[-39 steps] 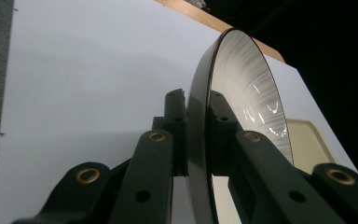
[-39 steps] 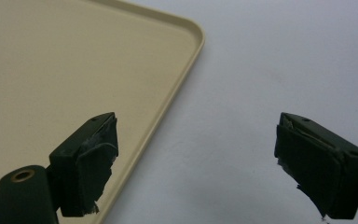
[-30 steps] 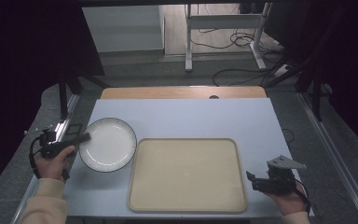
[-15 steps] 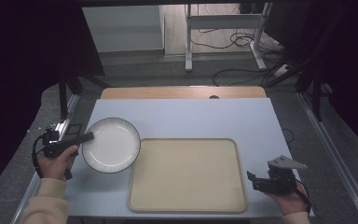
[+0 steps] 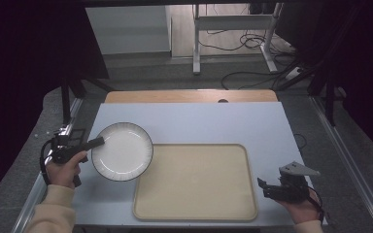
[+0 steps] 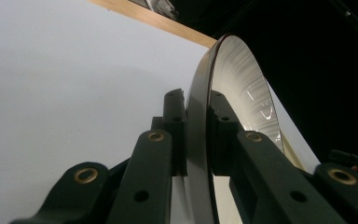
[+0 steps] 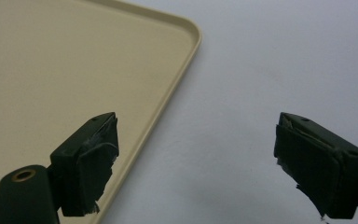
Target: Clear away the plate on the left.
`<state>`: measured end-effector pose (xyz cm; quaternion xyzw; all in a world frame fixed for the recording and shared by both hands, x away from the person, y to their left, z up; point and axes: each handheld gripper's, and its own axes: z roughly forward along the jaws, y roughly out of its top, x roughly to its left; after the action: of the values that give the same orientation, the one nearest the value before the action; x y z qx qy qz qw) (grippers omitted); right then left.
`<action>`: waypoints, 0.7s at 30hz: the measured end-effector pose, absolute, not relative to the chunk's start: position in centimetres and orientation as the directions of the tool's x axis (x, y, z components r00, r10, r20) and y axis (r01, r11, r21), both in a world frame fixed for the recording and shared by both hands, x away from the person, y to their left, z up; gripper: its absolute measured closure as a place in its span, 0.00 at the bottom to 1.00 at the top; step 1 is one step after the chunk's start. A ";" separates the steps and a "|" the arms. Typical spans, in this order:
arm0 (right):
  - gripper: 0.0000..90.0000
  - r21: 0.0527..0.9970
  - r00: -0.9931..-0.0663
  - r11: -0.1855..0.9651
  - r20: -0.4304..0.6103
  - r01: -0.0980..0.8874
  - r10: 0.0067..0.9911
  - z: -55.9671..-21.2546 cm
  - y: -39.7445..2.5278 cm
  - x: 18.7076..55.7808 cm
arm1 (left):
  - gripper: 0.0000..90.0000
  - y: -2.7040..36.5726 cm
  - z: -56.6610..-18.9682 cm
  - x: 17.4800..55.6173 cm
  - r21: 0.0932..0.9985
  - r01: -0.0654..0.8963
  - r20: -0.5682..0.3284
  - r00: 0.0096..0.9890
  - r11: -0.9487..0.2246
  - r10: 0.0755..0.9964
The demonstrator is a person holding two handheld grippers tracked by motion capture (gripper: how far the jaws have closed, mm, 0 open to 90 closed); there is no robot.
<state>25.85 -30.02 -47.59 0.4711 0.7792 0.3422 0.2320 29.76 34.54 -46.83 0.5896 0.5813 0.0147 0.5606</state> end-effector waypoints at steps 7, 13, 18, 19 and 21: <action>0.16 0.752 -0.450 0.323 -0.040 0.575 0.892 -47.6 -30.0 25.9 | 0.90 33.1 -46.3 29.8 0.688 0.670 -0.630 0.361 0.279 0.687; 0.16 0.752 -0.448 0.321 -0.038 0.576 0.893 -47.6 -30.1 25.9 | 0.90 32.3 -46.4 29.9 0.688 0.672 -0.633 0.372 0.273 0.679; 0.16 0.751 -0.449 0.323 -0.041 0.576 0.893 -47.6 -30.0 25.9 | 0.90 31.8 -46.4 30.0 0.690 0.672 -0.630 0.375 0.268 0.680; 0.16 0.751 -0.450 0.325 -0.042 0.575 0.892 -47.6 -30.0 25.9 | 0.90 31.7 -46.4 30.1 0.690 0.673 -0.630 0.378 0.265 0.679; 0.16 0.751 -0.449 0.324 -0.041 0.575 0.893 -47.6 -30.1 25.9 | 0.90 31.5 -46.4 30.1 0.689 0.675 -0.633 0.380 0.266 0.675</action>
<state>25.89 -30.07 -47.60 0.4708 0.7796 0.3414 0.2324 30.10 31.50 -46.42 0.6059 0.5567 0.0000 0.5683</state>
